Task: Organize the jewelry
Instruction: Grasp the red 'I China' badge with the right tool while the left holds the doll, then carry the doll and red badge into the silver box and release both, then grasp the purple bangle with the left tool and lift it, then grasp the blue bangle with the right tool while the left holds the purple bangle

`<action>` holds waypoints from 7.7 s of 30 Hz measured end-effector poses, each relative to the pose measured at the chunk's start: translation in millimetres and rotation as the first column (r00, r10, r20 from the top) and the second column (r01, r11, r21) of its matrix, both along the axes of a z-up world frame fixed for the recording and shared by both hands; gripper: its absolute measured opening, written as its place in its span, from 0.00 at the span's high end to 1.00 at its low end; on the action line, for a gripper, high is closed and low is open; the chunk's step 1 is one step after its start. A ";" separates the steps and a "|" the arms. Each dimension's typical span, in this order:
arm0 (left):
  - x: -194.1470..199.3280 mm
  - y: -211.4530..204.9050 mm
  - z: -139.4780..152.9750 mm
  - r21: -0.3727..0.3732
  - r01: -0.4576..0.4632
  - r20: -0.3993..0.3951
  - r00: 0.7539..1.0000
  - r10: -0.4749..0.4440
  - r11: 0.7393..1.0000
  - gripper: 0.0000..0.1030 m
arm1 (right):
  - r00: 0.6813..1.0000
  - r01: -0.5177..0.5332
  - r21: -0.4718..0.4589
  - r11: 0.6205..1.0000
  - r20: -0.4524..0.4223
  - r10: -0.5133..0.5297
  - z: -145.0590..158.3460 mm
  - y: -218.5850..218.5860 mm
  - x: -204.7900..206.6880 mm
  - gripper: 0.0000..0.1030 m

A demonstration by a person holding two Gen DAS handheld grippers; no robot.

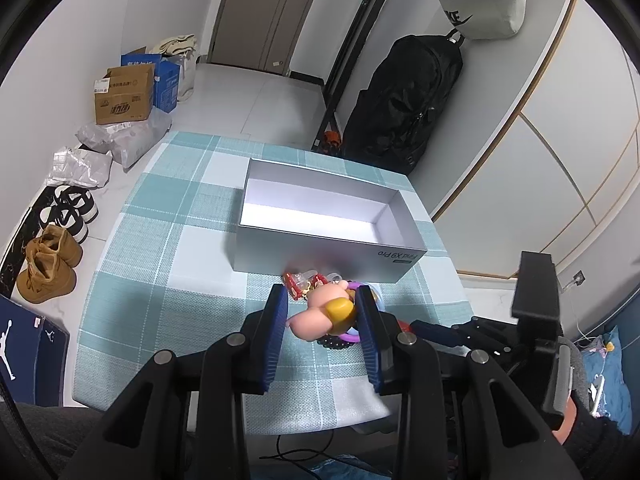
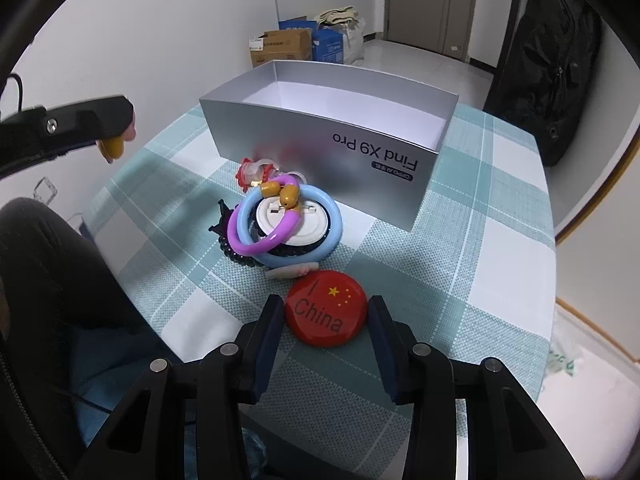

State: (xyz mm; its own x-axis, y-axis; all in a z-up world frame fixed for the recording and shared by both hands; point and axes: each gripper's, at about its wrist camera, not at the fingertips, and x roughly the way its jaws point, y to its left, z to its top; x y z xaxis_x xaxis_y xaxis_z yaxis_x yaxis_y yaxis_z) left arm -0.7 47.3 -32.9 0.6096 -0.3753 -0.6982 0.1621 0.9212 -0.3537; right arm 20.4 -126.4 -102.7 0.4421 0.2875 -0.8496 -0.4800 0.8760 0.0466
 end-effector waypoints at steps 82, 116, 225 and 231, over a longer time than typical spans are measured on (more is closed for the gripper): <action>125.0 -19.3 -8.7 -0.015 0.037 -0.009 0.999 -0.037 0.999 0.54 | 0.983 0.159 0.515 0.842 -0.007 -0.182 57.9 -49.6 132.4 0.37; 42.1 -37.0 -37.8 0.039 0.121 -0.108 0.987 -0.117 0.992 0.30 | 0.962 0.185 0.478 0.859 0.089 -0.257 65.7 -73.6 60.5 0.14; 49.1 19.4 4.7 -0.043 0.051 0.036 0.998 -0.049 0.998 0.58 | 0.999 -0.004 0.217 0.976 -0.033 0.012 2.9 11.6 46.9 0.40; 49.5 19.0 3.0 -0.047 0.044 0.030 0.999 -0.043 0.998 0.58 | 1.000 -0.006 0.270 0.963 -0.005 0.008 15.5 7.3 44.4 0.40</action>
